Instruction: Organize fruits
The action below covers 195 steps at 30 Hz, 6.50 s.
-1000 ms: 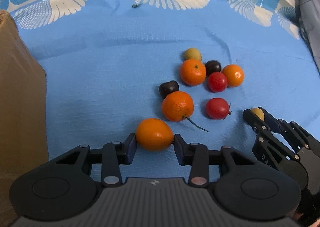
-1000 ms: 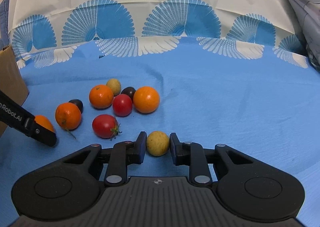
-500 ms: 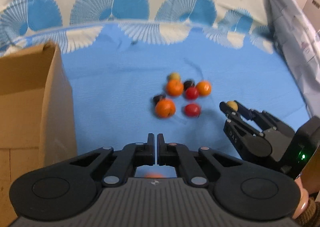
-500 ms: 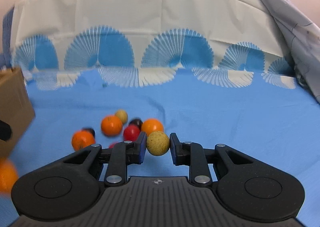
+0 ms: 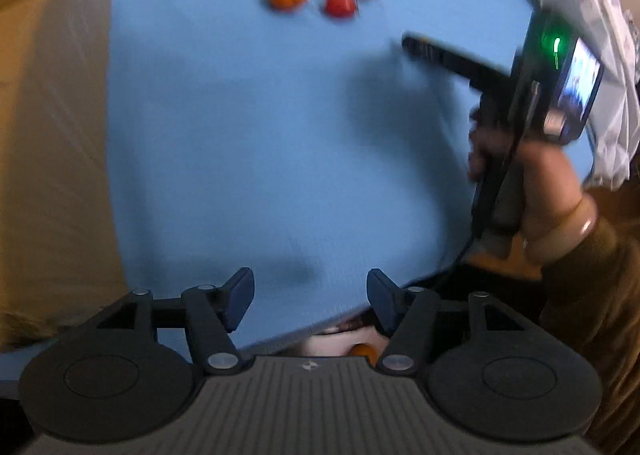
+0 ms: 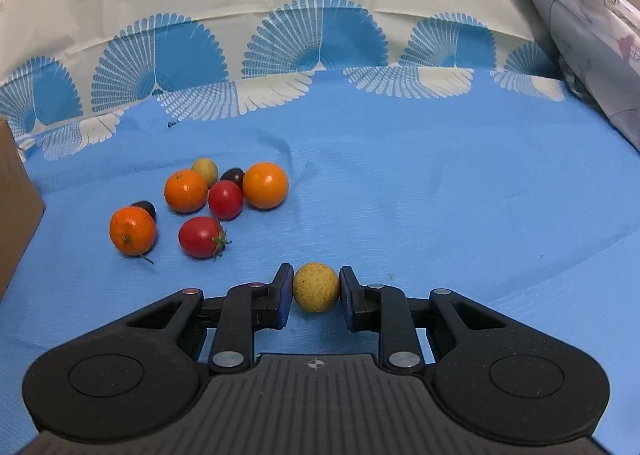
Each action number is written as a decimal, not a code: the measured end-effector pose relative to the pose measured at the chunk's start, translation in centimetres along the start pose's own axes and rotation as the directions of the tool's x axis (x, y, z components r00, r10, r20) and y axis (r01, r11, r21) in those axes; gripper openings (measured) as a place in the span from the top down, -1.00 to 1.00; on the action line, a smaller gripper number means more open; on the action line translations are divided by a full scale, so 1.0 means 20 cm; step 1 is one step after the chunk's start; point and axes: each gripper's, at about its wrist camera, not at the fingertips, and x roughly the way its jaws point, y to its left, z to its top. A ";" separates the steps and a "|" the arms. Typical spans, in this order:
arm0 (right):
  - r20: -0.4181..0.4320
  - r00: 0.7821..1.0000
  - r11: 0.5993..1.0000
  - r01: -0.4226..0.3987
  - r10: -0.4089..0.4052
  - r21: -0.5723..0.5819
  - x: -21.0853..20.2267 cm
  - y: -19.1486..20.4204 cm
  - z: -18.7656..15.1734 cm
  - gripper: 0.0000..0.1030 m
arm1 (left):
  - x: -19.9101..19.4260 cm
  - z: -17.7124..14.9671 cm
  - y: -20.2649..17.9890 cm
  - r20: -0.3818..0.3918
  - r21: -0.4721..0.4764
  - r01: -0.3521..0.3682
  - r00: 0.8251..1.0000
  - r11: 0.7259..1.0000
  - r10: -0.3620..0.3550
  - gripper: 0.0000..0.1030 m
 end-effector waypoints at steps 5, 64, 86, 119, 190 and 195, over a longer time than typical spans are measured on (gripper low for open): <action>0.013 0.999 0.999 -0.041 0.041 -0.035 -0.02 -0.01 -0.01 0.50 | -0.04 0.12 -0.02 0.113 0.031 -0.038 0.993 0.999 0.034 -0.50; 0.036 0.979 0.979 0.202 -0.203 0.038 0.24 -0.03 0.09 0.37 | 0.23 0.99 0.01 0.313 -0.158 -0.259 0.902 0.953 0.298 -0.99; 0.058 0.988 0.990 0.140 -0.141 0.017 0.18 -0.03 0.11 0.50 | 0.28 1.03 -0.03 0.282 -0.129 -0.202 0.931 0.971 0.231 0.28; -0.073 0.864 0.738 -0.467 0.498 -0.487 -0.70 1.46 0.12 0.49 | -0.82 0.18 1.25 0.220 -0.442 -0.337 0.857 0.831 0.465 0.28; 0.023 0.992 0.990 0.121 -0.123 0.066 0.53 -0.44 0.31 -0.99 | 0.54 0.73 0.02 0.614 -0.222 -0.316 0.689 0.922 0.384 -1.00; 0.023 0.992 0.990 0.121 -0.123 0.067 0.53 -0.44 0.31 -0.99 | 0.54 0.73 0.02 0.614 -0.223 -0.314 0.690 0.923 0.383 -1.00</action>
